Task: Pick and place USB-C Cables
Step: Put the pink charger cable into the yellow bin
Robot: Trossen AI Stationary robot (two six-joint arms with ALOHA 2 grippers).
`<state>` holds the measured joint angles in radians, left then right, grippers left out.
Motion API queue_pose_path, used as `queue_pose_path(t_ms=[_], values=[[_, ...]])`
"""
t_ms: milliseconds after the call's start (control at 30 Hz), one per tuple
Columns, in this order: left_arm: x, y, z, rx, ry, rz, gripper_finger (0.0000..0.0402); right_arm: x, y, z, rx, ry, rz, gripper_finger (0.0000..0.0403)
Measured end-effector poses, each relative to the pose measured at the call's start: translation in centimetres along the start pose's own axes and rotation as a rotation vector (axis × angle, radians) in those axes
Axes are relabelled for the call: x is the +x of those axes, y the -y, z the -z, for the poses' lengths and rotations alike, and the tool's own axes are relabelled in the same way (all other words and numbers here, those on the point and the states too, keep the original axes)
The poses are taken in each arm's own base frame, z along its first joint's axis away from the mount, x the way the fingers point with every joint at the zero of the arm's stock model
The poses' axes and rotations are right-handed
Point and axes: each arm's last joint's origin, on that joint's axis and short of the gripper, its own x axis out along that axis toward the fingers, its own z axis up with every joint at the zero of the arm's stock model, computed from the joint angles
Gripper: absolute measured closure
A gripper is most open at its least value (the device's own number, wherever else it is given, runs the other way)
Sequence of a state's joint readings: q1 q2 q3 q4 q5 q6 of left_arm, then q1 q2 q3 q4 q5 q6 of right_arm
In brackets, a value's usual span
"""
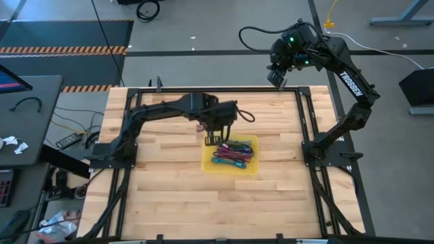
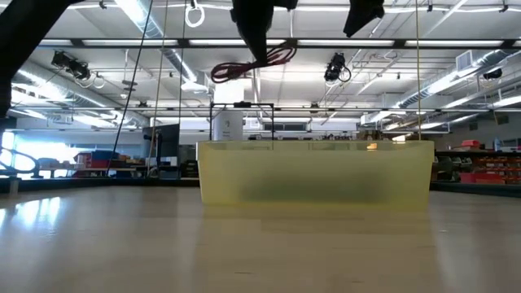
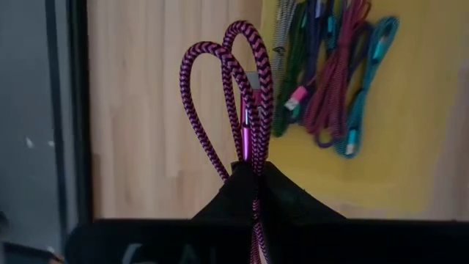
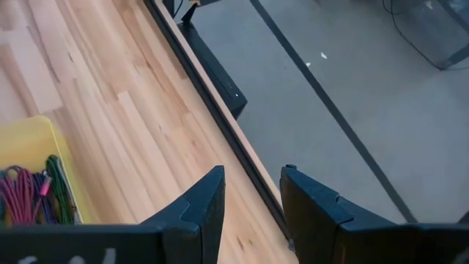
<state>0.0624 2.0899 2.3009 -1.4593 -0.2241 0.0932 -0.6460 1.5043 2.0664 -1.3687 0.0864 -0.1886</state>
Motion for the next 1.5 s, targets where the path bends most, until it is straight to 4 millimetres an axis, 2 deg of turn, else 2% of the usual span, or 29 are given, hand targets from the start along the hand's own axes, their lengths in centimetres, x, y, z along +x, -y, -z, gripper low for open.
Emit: queue_pose_path(t_ms=[167, 367, 533, 633, 1067, 1267, 1500], values=[[0.3, -1.4, -0.1, 0.102, 0.027, 0.035, 0.0393, 0.0, 0.0, -0.2, 0.060, 0.020, 0.005, 0.0266], [2.1, -1.1, -1.6, 0.225, 0.112, 0.083, 0.0393, 0.0, 0.2, -0.6, 0.121, 0.065, 0.034, 0.0266], [5.1, 0.0, -3.1, 0.267, 0.166, 0.194, 0.0393, 0.0, 0.2, -0.8, 0.158, 0.086, 0.035, 0.0266], [7.2, 0.9, -3.9, 0.280, 0.167, 0.205, 0.0393, 0.0, 0.2, -0.8, 0.180, 0.088, 0.034, 0.0266], [15.9, 3.4, -4.2, 0.276, 0.006, 0.275, 0.0393, 0.0, 0.2, -0.8, 0.199, 0.088, 0.033, 0.0266], [18.3, 4.0, -4.0, 0.258, -0.034, 0.284, 0.0393, 0.0, 0.2, -0.9, 0.197, 0.089, 0.034, 0.0266], [19.4, 4.2, -4.2, 0.252, -0.020, 0.283, 0.0393, 0.0, 0.2, -0.9, 0.178, 0.090, 0.035, 0.0266]])
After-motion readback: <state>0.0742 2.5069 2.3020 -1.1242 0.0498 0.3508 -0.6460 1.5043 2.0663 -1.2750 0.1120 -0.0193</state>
